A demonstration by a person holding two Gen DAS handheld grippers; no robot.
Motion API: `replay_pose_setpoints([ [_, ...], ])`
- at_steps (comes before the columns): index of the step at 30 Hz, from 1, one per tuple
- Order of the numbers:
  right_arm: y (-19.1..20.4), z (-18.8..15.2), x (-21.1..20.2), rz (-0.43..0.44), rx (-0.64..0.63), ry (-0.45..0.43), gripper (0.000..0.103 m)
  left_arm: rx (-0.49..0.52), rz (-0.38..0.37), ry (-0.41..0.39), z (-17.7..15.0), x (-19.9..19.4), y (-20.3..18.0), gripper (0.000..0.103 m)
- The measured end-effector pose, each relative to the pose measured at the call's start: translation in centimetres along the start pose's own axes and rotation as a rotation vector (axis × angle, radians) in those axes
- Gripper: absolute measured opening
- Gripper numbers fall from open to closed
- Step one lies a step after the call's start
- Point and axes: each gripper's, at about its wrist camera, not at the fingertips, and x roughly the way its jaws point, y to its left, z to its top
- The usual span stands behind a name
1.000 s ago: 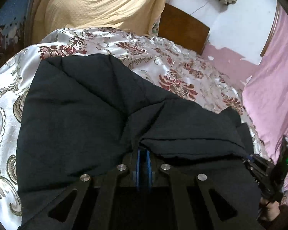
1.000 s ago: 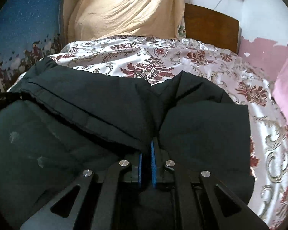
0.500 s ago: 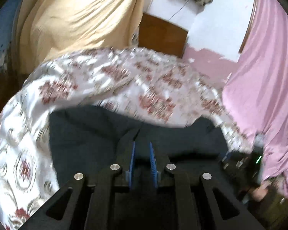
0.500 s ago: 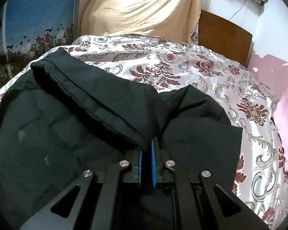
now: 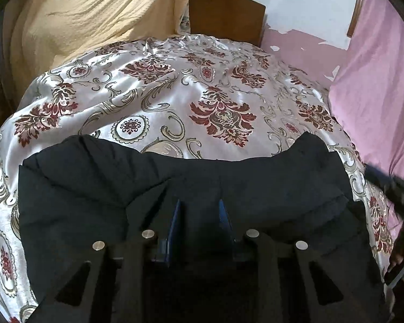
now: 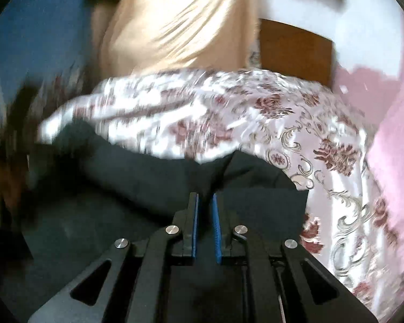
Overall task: Fold large clothes
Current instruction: 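Lift the held hem with both tools and fold it toward the collar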
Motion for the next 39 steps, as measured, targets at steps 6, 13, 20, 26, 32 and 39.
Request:
replay_pose_setpoints([
  [6, 4.3, 1.0, 8.0, 0.171, 0.016, 0.244, 0.010, 0.154, 0.028, 0.022, -0.5, 0.4, -0.8, 0.020],
  [13, 4.1, -0.8, 12.0, 0.032, -0.197, 0.262, 0.007, 0.259, 0.080, 0.035, -0.1, 4.4, -1.0, 0.017],
  [20, 2.3, -0.7, 16.1, 0.100, -0.042, 0.210, 0.002, 0.177, 0.092, -0.024, 0.6, 7.5, 0.5, 0.017],
  [26, 1.3, -1.8, 16.3, 0.157, 0.030, 0.155, 0.002, 0.131, 0.042, -0.065, 0.3, 7.4, 1.4, 0.017],
  [32, 1.8, -2.3, 14.8, 0.117, 0.028, 0.079, 0.005, 0.110, -0.023, -0.133, -0.6, 5.9, 1.9, 0.019],
  [39, 1.5, -2.1, 14.2, 0.128, 0.030, 0.058, 0.006, 0.135, -0.020, -0.157, -0.7, 5.3, 1.3, 0.045],
])
